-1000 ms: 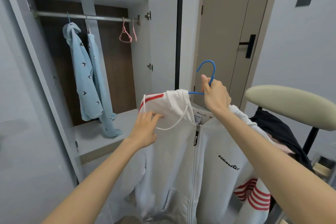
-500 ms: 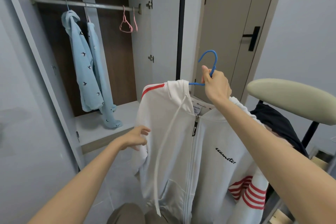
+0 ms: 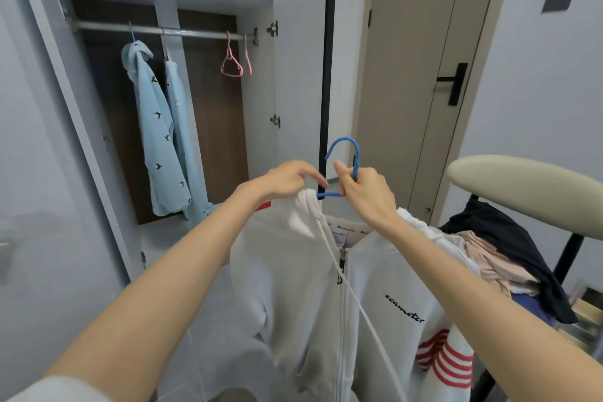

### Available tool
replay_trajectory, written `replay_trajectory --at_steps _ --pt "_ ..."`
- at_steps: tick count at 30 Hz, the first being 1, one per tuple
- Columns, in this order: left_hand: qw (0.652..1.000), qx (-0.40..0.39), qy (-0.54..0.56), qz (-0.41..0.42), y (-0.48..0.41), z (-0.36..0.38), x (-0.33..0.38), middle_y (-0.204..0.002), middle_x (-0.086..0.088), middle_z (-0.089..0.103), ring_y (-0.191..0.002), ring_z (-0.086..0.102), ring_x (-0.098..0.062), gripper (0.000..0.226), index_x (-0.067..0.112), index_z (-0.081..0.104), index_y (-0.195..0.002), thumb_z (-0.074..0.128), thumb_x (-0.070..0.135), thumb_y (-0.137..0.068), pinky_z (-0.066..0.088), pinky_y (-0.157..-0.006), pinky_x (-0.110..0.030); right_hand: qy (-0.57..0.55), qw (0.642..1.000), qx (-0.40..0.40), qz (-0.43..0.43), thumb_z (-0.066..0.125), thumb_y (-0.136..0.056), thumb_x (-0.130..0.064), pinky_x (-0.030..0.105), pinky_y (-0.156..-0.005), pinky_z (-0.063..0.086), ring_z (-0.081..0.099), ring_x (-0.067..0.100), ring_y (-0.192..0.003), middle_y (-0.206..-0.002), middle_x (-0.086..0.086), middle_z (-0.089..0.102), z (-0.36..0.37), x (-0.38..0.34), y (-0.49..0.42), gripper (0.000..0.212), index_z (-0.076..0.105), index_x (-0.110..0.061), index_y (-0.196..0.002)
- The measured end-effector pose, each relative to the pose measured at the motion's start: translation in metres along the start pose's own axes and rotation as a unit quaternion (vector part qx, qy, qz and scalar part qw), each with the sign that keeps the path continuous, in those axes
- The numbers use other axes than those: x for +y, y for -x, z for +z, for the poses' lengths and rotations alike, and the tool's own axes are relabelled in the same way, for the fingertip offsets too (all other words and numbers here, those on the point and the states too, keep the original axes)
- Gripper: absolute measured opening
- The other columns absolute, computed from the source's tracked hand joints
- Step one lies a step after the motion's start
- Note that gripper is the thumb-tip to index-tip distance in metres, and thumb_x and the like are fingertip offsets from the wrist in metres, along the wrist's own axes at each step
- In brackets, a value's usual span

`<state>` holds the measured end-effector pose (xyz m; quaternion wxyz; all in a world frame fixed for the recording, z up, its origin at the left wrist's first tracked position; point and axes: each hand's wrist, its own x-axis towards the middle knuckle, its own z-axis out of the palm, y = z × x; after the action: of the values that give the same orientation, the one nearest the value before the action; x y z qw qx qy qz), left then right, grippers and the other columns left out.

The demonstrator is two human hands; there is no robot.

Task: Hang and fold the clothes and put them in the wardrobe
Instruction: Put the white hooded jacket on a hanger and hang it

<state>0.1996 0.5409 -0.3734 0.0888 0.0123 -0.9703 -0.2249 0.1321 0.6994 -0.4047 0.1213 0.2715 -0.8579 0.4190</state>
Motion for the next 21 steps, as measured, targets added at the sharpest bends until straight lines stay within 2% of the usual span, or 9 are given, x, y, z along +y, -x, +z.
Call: replay_trajectory --at_steps 2,4,8,10,12,14,15,17,21 --pt "0.993 -0.111 0.035 -0.016 0.004 0.003 -0.003 -0.115 -0.004 0.064 -0.11 0.055 -0.02 0.062 0.023 0.068 -0.103 0.026 -0.016 -0.079 0.045 -0.088 -0.029 -0.005 1.0 0.006 0.002 0.036 -0.094 -0.056 0.027 -0.052 0.033 0.046 0.015 -0.05 -0.047 -0.007 0.047 -0.002 0.004 0.003 0.058 0.047 -0.017 -0.053" --pt "0.987 -0.159 0.028 -0.023 0.007 0.004 -0.006 -0.101 0.002 0.066 -0.098 0.058 -0.018 0.049 0.026 0.064 -0.091 0.036 -0.012 -0.083 0.046 -0.076 -0.024 -0.011 1.0 0.015 0.01 0.035 -0.095 -0.055 0.027 -0.054 0.035 0.046 0.018 -0.052 -0.05 -0.006 0.049 -0.004 0.009 0.003 0.057 0.047 -0.013 -0.057" --pt "0.978 -0.207 -0.033 -0.009 0.01 -0.002 -0.005 -0.098 0.007 0.062 -0.101 0.057 -0.018 0.025 0.022 0.059 -0.085 0.057 -0.001 -0.078 0.047 -0.086 -0.031 -0.011 1.0 0.01 0.014 0.037 -0.096 -0.048 0.029 -0.059 0.039 0.05 0.021 -0.057 -0.06 0.003 0.058 -0.005 0.018 0.004 0.054 0.052 -0.009 -0.061" --pt "0.968 -0.247 -0.045 -0.019 0.012 -0.003 -0.003 -0.095 0.006 0.059 -0.095 0.055 -0.017 0.021 0.026 0.055 -0.082 0.064 0.007 -0.078 0.046 -0.079 -0.026 -0.014 1.0 0.003 0.016 0.038 -0.096 -0.045 0.029 -0.059 0.038 0.049 0.021 -0.058 -0.062 0.004 0.056 -0.004 0.021 0.006 0.051 0.05 -0.01 -0.062" --pt "0.96 -0.273 -0.051 -0.026 0.015 -0.003 -0.001 -0.105 0.006 0.054 -0.1 0.051 -0.015 0.022 0.025 0.056 -0.091 0.068 0.012 -0.079 0.043 -0.084 -0.025 -0.013 1.0 -0.001 0.02 0.038 -0.096 -0.044 0.029 -0.059 0.037 0.049 0.02 -0.058 -0.061 0.003 0.055 -0.003 0.023 0.007 0.05 0.049 -0.012 -0.06" --pt "0.958 -0.282 -0.053 -0.025 0.017 -0.003 -0.003 -0.118 0.003 0.053 -0.11 0.05 -0.015 0.037 0.019 0.056 -0.109 0.072 0.012 -0.077 0.044 -0.096 -0.031 -0.011 1.0 -0.002 0.025 0.038 -0.096 -0.043 0.028 -0.058 0.036 0.049 0.019 -0.058 -0.061 0.0 0.056 -0.002 0.026 0.008 0.051 0.048 -0.012 -0.057" --pt "0.958 -0.279 -0.065 -0.021 0.019 -0.004 -0.003 -0.118 0.001 0.055 -0.11 0.052 -0.017 0.041 0.016 0.055 -0.112 0.074 0.012 -0.075 0.045 -0.098 -0.034 -0.011 1.0 -0.003 0.027 0.038 -0.097 -0.043 0.028 -0.057 0.036 0.049 0.019 -0.057 -0.06 -0.002 0.056 -0.002 0.026 0.008 0.052 0.048 -0.013 -0.056" --pt "0.964 -0.242 -0.11 0.007 0.022 -0.002 -0.003 -0.108 -0.004 0.06 -0.1 0.056 -0.022 0.035 0.013 0.057 -0.099 0.078 0.012 -0.071 0.048 -0.091 -0.04 -0.005 1.0 -0.009 0.029 0.038 -0.097 -0.043 0.028 -0.057 0.036 0.049 0.019 -0.055 -0.057 -0.003 0.054 -0.002 0.027 0.007 0.052 0.048 -0.014 -0.055" --pt "0.985 -0.046 -0.119 0.115 0.024 0.001 0.008 -0.082 -0.007 0.063 -0.077 0.058 -0.023 0.016 0.009 0.056 -0.069 0.071 0.003 -0.068 0.05 -0.074 -0.044 0.013 0.999 -0.019 0.03 0.037 -0.098 -0.044 0.025 -0.052 0.031 0.047 0.014 -0.051 -0.05 -0.011 0.05 0.0 0.027 0.008 0.054 0.048 -0.019 -0.052"
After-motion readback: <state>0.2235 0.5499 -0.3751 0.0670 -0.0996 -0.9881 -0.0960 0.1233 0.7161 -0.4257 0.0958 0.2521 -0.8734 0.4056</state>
